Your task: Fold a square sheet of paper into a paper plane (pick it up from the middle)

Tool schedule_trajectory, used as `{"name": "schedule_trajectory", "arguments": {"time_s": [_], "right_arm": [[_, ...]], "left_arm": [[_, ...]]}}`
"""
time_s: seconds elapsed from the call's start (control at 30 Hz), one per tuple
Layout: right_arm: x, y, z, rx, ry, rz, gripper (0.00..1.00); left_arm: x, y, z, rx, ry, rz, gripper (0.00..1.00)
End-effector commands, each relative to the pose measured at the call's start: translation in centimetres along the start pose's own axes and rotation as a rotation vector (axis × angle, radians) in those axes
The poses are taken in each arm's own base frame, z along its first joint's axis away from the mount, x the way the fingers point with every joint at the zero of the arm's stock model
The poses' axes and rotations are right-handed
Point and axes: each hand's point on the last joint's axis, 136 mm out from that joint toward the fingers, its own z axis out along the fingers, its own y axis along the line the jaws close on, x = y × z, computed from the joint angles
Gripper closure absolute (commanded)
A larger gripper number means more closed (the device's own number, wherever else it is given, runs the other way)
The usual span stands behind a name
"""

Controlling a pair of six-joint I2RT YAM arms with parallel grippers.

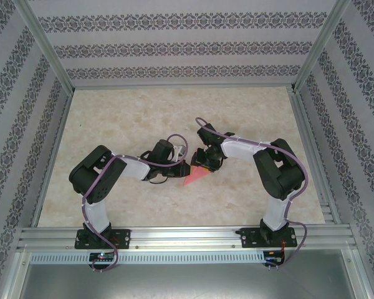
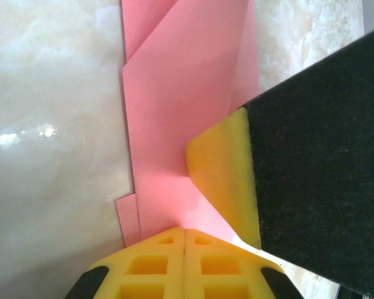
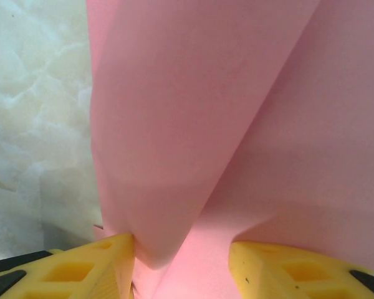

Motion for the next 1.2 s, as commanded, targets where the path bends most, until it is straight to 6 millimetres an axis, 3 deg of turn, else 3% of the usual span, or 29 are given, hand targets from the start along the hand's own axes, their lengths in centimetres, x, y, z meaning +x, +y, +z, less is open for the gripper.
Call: {"name": "schedule_trajectory", "arguments": {"time_s": [0.0, 0.13, 0.27, 0.37, 0.47, 0.57, 0.67, 0.73, 1.0, 1.17], "right_arm": [[3.6, -6.9, 4.6, 0.239, 0.111, 0.033, 0.5], [1.1, -3.1, 1.2, 0.112, 0.02, -0.001, 0.49], [-1.6, 1.4, -4.3, -0.041, -0.112, -0.057, 0.45], [-2.9, 2.9, -8.0, -0.128, -0.206, -0.065, 0.43], [-3.3, 3.0, -9.7, -0.188, -0.272, -0.073, 0.46], [-3.0, 2.9, -9.1, -0.237, -0.277, -0.086, 0.6], [-2.4, 4.0, -7.7, -0.319, -0.235, -0.109, 0.81], [-2.2, 4.3, -6.8, -0.352, -0.219, -0.112, 0.88], [-1.6, 5.3, -3.4, -0.385, -0.137, -0.137, 0.95], [-1.5, 4.4, -1.5, -0.343, -0.105, -0.141, 0.95]], "left_arm": [[0.7, 1.4, 0.3, -0.057, 0.025, -0.014, 0.95], [1.9, 2.5, 0.3, -0.097, 0.065, -0.037, 0.96], [3.1, 3.8, 0.4, -0.141, 0.105, -0.056, 0.96], [3.7, 4.3, 0.4, -0.161, 0.126, -0.065, 0.97], [3.9, 4.7, 0.4, -0.176, 0.132, -0.072, 0.97], [4.0, 4.8, 0.4, -0.184, 0.139, -0.075, 0.98], [4.0, 4.8, 0.4, -0.186, 0.143, -0.079, 0.99], [4.1, 4.8, 0.4, -0.188, 0.147, -0.082, 0.99], [4.2, 5.0, 0.5, -0.198, 0.159, -0.098, 1.0], [4.3, 5.2, 0.5, -0.207, 0.165, -0.115, 1.0]]}}
